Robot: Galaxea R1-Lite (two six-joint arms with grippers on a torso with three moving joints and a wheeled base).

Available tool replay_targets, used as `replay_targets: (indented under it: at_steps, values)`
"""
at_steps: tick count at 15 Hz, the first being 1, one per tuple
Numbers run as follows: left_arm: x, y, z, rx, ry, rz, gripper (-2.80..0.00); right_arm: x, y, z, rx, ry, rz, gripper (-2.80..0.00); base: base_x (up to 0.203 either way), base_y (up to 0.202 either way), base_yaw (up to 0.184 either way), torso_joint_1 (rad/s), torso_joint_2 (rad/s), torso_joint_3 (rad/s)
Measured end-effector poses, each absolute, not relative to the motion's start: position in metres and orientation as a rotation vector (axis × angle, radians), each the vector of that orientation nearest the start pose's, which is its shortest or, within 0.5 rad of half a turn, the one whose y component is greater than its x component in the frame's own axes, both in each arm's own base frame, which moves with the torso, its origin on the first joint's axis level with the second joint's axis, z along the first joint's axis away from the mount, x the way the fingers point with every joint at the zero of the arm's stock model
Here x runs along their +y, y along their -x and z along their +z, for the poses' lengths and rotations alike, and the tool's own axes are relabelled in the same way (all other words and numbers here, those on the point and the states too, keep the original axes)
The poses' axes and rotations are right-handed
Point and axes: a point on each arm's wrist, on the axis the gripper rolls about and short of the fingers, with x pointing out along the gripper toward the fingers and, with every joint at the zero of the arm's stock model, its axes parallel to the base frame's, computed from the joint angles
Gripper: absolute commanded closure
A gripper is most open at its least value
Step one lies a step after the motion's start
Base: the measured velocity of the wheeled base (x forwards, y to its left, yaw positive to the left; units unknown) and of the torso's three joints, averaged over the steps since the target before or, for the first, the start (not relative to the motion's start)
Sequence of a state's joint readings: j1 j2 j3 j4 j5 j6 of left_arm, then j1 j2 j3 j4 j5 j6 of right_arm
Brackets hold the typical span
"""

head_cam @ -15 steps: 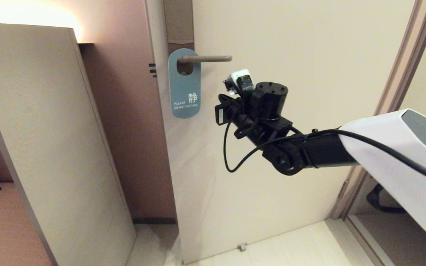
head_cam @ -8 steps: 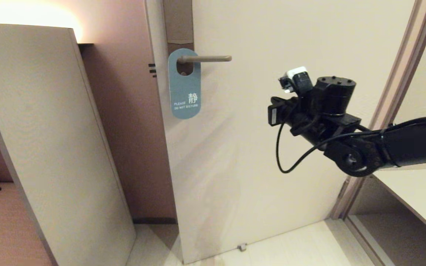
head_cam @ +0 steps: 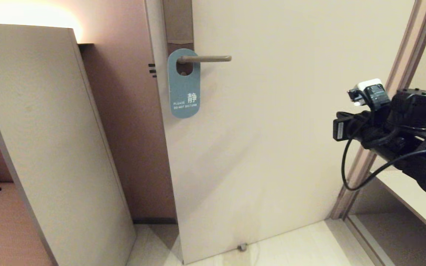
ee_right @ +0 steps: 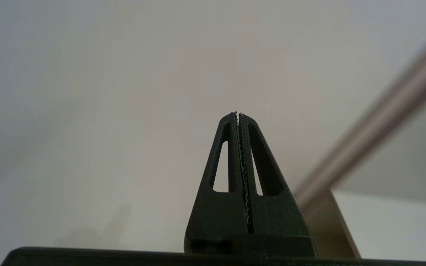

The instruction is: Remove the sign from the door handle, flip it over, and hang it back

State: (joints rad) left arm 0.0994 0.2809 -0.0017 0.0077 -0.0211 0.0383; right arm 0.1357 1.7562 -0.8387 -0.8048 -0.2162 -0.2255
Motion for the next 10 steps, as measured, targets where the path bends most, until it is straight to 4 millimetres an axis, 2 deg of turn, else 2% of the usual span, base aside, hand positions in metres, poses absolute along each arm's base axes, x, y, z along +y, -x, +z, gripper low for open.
replay_targets:
  at_steps: [4,10]
  values:
    - [-0.001,0.001,0.079,0.288,-0.021,0.072,0.00,0.016,-0.287,0.191,0.138,0.211,-0.127,0.00,0.000,0.000,0.000,0.000,0.00,0.000]
    - [-0.001,0.001,0.079,0.288,-0.020,0.072,0.00,0.008,-0.245,0.194,0.125,0.156,-0.150,0.00,0.000,0.000,0.000,0.000,0.00,0.000]
